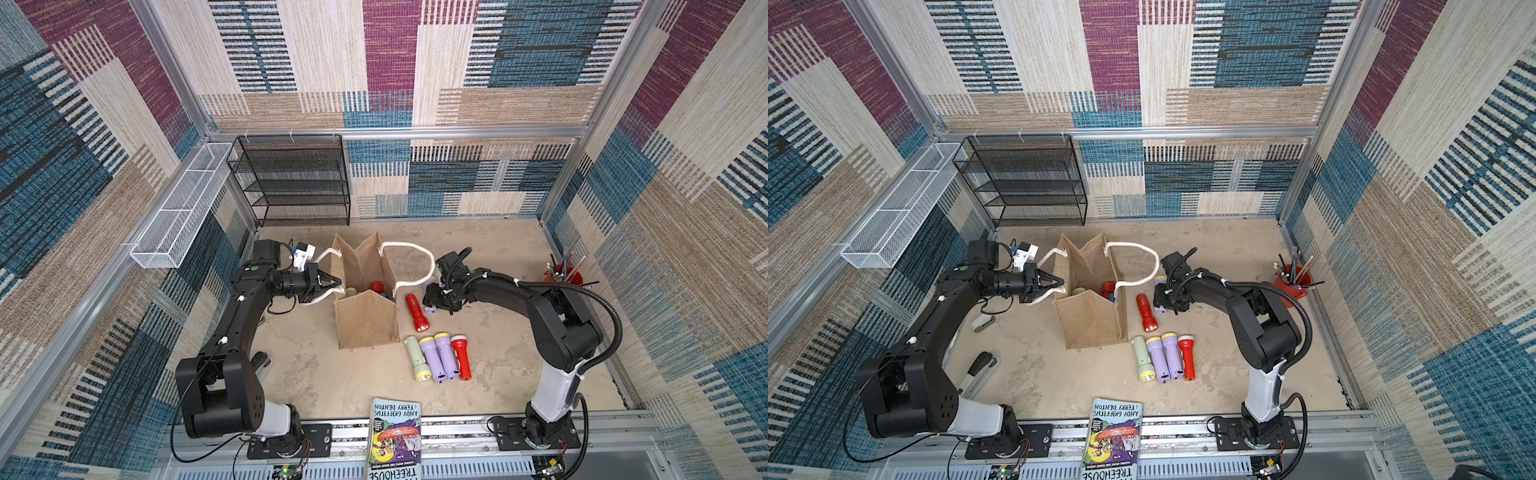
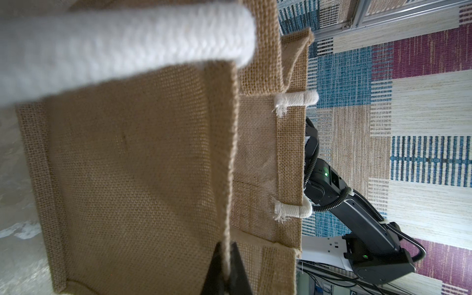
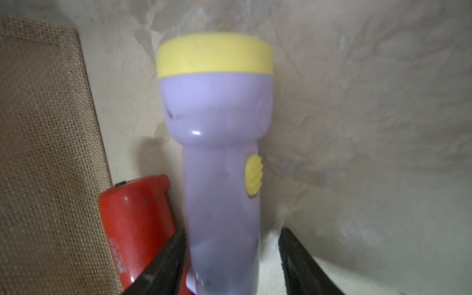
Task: Put the flashlights into the tote bags
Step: Pick up the flashlight from the center of the board.
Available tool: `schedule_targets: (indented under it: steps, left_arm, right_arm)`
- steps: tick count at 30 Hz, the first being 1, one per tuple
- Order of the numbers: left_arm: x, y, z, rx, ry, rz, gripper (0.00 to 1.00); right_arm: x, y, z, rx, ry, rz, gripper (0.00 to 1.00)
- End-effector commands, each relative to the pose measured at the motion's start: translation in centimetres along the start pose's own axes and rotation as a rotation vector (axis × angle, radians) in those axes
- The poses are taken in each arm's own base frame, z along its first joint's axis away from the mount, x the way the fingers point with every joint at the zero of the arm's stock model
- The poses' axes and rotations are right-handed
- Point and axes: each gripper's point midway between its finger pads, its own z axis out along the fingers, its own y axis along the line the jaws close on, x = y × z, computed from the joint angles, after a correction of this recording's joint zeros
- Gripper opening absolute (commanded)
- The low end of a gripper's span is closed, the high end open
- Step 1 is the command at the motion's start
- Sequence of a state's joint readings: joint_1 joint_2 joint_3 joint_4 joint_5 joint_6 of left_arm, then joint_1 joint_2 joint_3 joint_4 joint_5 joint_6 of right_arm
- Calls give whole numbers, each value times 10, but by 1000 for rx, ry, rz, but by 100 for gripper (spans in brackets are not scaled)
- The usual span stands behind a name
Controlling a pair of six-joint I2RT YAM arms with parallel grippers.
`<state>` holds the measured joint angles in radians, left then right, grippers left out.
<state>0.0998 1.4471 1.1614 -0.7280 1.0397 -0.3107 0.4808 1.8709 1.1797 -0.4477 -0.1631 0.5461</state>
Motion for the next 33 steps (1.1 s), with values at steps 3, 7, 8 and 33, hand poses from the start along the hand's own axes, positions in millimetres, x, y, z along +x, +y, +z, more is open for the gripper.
schedule_targets:
  steps: [3, 7, 8, 33]
  left_arm:
    - [-1, 0, 0, 1, -1, 19, 0]
    - [-2, 0, 0, 0, -1, 19, 0]
    - [-2, 0, 0, 0, -1, 19, 0]
    - [-2, -4, -2, 3, -9, 29, 0]
  right_arm:
    - [4, -20, 8, 127, 18, -18, 59]
    - [14, -35, 11, 192, 40, -30, 56]
    - [17, -36, 12, 197, 47, -34, 56]
    - [18, -55, -24, 294, 15, -88, 37]
